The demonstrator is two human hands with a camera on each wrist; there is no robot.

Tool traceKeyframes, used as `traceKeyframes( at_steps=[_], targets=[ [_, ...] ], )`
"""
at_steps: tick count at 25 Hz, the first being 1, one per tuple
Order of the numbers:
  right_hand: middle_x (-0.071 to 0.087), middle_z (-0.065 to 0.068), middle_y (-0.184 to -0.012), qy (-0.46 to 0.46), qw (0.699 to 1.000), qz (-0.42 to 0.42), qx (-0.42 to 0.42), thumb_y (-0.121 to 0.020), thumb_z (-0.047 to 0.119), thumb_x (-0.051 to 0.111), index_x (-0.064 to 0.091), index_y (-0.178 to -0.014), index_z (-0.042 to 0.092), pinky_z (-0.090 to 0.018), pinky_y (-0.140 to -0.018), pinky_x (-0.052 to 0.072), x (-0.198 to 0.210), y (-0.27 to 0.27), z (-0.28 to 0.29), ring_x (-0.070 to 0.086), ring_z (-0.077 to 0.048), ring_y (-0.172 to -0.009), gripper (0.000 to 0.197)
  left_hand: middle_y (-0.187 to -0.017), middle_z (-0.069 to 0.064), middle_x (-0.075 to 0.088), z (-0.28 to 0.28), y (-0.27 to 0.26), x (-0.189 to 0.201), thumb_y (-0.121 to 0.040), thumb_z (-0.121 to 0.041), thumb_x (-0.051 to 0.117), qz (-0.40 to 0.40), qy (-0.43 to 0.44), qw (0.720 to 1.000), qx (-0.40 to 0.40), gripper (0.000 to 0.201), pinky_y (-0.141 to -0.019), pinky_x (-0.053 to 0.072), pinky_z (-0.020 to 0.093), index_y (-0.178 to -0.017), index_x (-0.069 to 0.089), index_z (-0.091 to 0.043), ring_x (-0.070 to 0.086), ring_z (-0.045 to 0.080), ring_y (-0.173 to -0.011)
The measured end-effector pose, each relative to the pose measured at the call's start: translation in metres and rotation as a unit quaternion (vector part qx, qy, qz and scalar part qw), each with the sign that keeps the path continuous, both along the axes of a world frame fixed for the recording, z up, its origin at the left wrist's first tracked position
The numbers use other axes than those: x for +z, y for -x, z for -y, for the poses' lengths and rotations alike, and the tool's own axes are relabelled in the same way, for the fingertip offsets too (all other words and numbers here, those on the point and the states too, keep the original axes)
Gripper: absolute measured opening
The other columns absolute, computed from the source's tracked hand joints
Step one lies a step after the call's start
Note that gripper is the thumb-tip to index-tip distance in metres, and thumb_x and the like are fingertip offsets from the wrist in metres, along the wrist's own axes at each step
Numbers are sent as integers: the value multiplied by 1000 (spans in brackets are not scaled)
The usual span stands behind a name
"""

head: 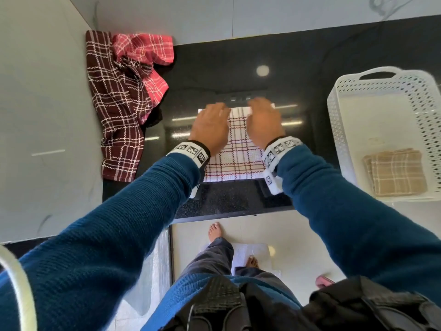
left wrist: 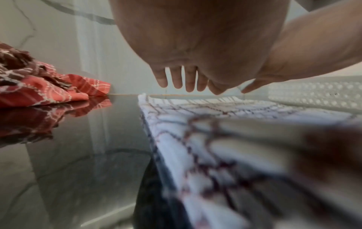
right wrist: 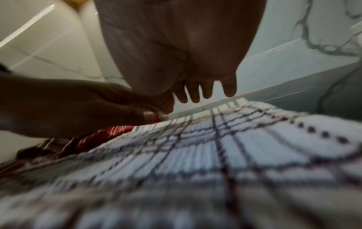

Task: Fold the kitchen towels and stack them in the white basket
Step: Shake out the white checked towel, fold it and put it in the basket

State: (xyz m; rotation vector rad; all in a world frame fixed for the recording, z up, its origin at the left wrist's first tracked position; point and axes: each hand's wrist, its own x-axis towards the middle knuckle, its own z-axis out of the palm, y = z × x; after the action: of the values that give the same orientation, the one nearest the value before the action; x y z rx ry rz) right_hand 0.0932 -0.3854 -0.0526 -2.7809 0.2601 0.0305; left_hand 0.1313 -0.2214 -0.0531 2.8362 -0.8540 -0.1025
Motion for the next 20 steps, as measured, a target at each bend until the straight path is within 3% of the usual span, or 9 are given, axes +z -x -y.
traceKeyframes(
  at_steps=[2,3,5,8,10,12,16,20],
  targets=[
    [3,-9,-172,28,989,-126,73,-108,36,35,11,-163,16,-59,-124,14,-18,16,-17,3,-31,-158,63,-169,7,16,-4,11,-16,-108,-38,29,-71,-75,992,-71,58,-126,16,49,-161,20,-17,15,29,-156],
    [-14,-5,-171,51,979,-179,84,-108,48,26,-4,-163,20,-62,-124,5,-26,22,-14,-10,-29,-157,69,-171,3,0,-14,11,-24,-108,-48,20,-96,-111,986,-77,63,-127,7,50,-163,6,-20,0,26,-158],
    [-30,-3,-166,78,969,-224,72,-102,66,13,-19,-160,23,-65,-122,-7,-36,31,8,-22,-28,-154,79,-169,-1,-14,-39,4,-32,-105,-57,8,-106,-145,981,-69,68,-127,-2,50,-162,-7,-24,-12,21,-156],
    [-24,-11,-167,99,962,-253,-21,-99,70,11,-17,-160,16,-65,-120,-11,-28,44,40,-19,-34,-154,86,-171,2,-9,-62,2,-25,-106,-42,16,-86,-171,981,-35,64,-126,-5,52,-163,-1,-20,-9,23,-157],
    [-15,-19,-168,136,955,-249,-84,-104,56,21,-8,-162,8,-66,-122,-2,-13,50,39,-13,-38,-156,81,-171,7,-6,-52,12,-9,-99,-20,33,-75,-165,983,-5,71,-126,-5,52,-163,3,-14,-8,28,-157],
    [-10,-22,-169,144,966,-208,-54,-104,43,31,-4,-161,4,-65,-123,5,-2,56,12,-7,-40,-156,77,-171,10,-3,-25,36,4,-92,-10,40,-77,-123,989,-4,80,-127,0,53,-163,4,-12,-6,29,-158],
    [-14,-13,-170,42,983,-164,73,-105,46,31,-5,-162,8,-57,-126,3,-25,96,-33,-10,-30,-157,77,-171,9,-6,-9,89,-20,-107,-39,21,-110,-120,986,-34,66,-127,0,49,-163,2,-11,-5,26,-158],
    [-16,-8,-170,44,985,-148,79,-101,62,20,-9,-162,11,-55,-126,-3,-44,136,-3,-14,-24,-157,85,-171,6,-10,-54,111,-45,-104,-55,11,-84,-108,991,-5,73,-128,2,50,-163,-4,-14,-8,22,-158]
  ],
)
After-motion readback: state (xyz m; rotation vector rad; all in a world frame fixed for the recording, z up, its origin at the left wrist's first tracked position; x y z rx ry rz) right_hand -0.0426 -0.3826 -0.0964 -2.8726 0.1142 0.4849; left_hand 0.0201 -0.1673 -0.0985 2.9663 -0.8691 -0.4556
